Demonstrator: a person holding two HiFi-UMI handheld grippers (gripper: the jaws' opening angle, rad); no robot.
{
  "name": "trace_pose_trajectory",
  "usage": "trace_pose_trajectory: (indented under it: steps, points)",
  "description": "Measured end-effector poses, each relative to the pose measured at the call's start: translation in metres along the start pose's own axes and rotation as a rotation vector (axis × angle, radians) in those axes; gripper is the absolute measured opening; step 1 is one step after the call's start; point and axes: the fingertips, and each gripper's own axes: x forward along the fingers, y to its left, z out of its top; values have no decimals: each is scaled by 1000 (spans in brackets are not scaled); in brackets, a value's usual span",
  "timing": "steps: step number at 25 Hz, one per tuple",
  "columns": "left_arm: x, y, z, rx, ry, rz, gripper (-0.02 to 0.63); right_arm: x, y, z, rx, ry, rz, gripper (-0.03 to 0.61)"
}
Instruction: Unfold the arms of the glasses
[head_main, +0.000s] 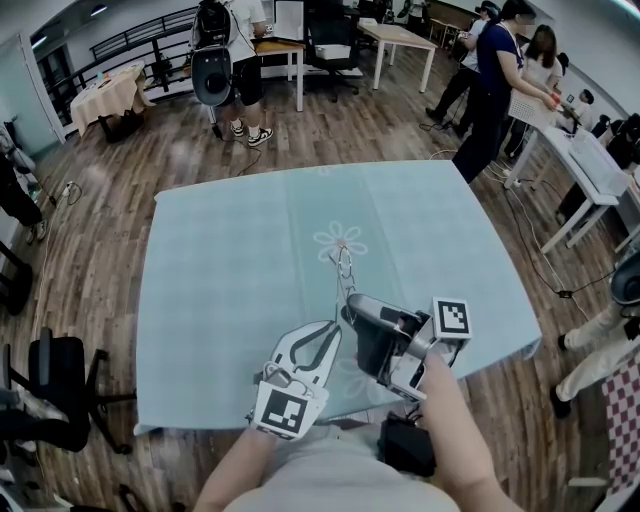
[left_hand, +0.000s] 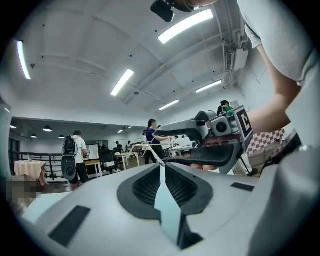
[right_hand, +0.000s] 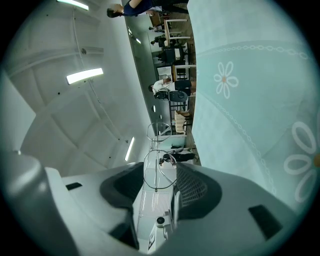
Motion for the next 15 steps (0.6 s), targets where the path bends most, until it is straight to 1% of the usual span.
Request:
trace_pose_trajectory:
  steps: [7, 15]
  points:
    - [-5, 9, 0, -21, -3, 23, 37, 0, 3, 0, -6, -5, 7, 209]
    - [-10, 18, -3, -26, 4, 49, 37, -1, 3, -1, -10, -2, 9, 209]
